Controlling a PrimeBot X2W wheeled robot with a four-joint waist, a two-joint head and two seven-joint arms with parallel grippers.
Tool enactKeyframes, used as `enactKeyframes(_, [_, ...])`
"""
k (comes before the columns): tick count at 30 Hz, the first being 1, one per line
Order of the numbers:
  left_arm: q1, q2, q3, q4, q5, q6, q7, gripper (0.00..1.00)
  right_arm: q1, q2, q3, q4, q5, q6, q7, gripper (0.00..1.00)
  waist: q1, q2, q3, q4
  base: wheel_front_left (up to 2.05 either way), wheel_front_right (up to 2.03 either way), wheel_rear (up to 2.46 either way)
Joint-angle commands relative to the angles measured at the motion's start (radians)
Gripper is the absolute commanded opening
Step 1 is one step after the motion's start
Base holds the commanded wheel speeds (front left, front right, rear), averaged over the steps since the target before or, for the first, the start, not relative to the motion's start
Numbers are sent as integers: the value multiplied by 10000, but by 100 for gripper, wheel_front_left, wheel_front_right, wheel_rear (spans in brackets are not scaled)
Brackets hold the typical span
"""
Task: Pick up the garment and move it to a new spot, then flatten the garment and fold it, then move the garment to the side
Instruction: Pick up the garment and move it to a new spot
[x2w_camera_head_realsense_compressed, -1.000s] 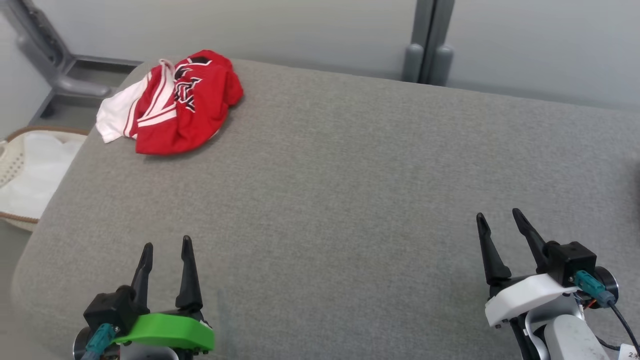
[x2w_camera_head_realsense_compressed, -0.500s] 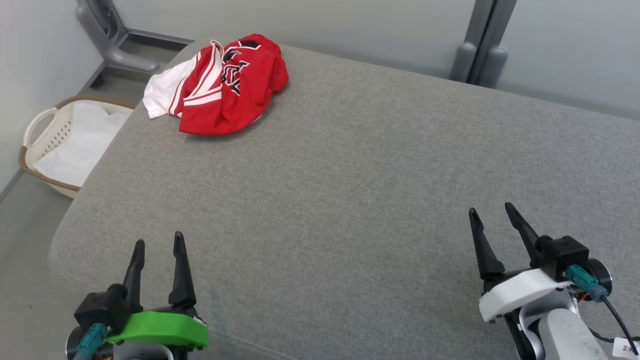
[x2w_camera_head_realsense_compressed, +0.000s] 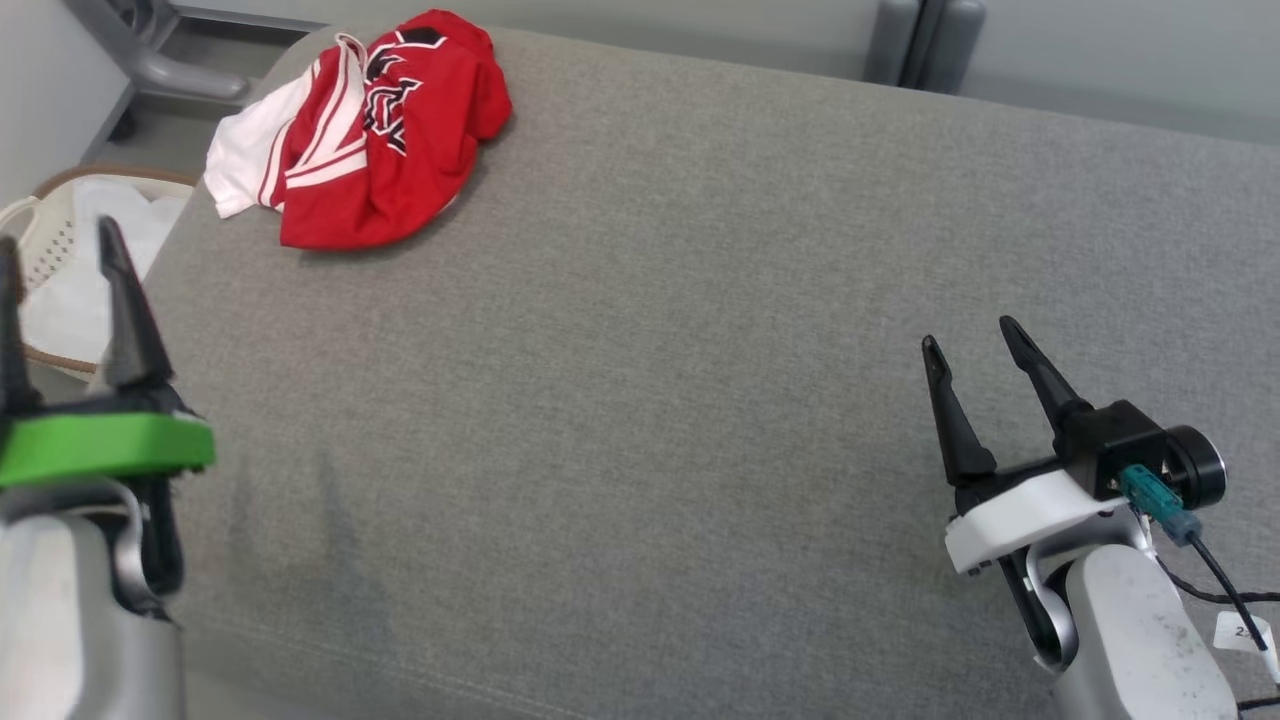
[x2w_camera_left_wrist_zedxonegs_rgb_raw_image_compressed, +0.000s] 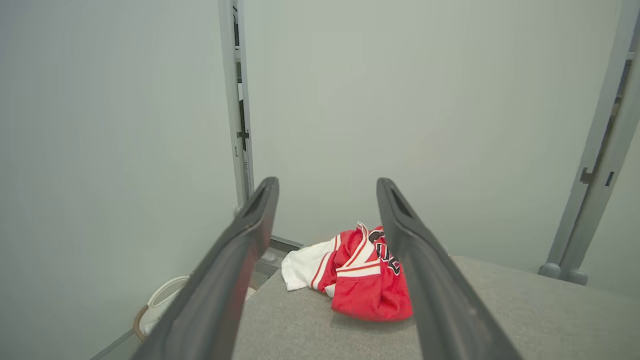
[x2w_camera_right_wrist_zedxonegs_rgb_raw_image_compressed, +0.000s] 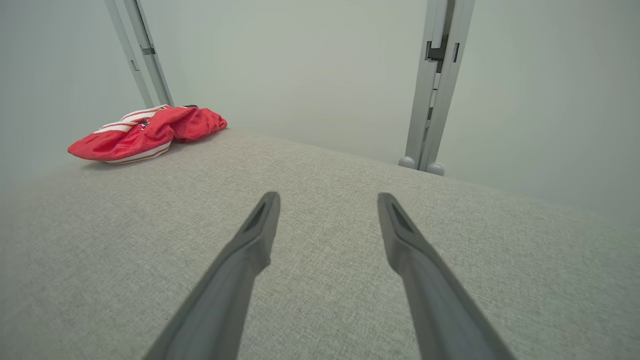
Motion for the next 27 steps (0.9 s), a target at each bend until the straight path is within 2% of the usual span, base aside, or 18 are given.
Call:
enactKeyframes(1, [-641,263,183,296,-125,-49,-1,100,-159,-41,68,-74,-111,-12,-46,100,0,0,572,-578,0,0,0])
enactKeyframes(7, [-2819,1245,420,2233,-558,-179,629,100,-561,-39,300,-309,-529,-12,-46,100,0,0,1356,-1310,0,0,0])
enactKeyframes(11, [-3841,1621,285,3680,-774,-247,1137,100,-779,-41,466,-518,-792,-12,50,100,0,0,1972,-1760,0,0,0])
enactKeyframes(20, [-5118,1814,90,6676,-1247,-327,1541,100,-881,-39,524,-1389,-1264,-12,395,100,0,0,3215,-2298,0,0,0])
enactKeyframes(27, [-5474,2110,-18,8084,-1521,-368,1378,100,-722,-39,490,-1890,-1382,-12,552,100,0,0,3647,-2432,0,0,0])
